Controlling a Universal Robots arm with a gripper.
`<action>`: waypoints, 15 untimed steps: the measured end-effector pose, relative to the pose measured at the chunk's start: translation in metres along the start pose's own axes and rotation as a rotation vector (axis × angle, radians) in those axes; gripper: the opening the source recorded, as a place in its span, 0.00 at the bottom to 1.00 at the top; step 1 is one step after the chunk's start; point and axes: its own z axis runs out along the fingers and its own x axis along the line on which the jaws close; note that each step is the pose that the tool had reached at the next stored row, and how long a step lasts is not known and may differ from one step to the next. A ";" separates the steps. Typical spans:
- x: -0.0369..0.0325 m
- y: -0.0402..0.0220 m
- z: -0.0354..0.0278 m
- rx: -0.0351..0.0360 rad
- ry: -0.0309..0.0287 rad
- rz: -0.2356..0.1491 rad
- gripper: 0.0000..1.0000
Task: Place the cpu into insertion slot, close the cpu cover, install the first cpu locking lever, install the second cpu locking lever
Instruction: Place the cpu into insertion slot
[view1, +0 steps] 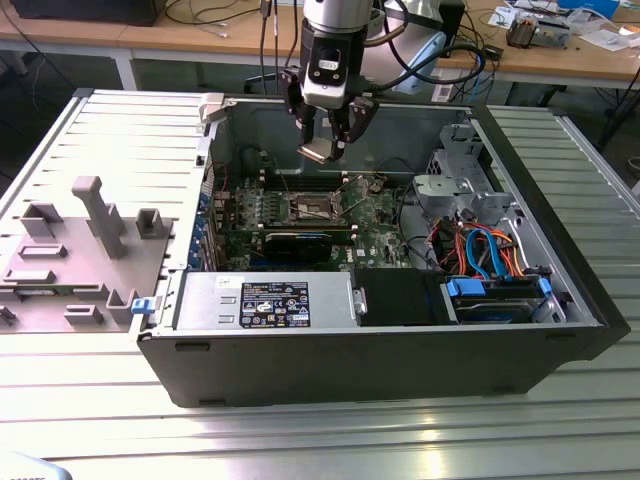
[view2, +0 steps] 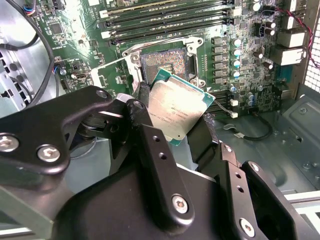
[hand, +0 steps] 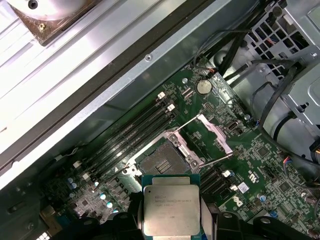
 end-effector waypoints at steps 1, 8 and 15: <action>0.0000 0.0000 0.0000 0.0000 0.0000 0.001 0.55; 0.0000 0.0000 0.0000 -0.0001 0.0000 0.005 0.55; 0.0000 0.0000 0.0000 -0.0001 0.0000 0.009 0.55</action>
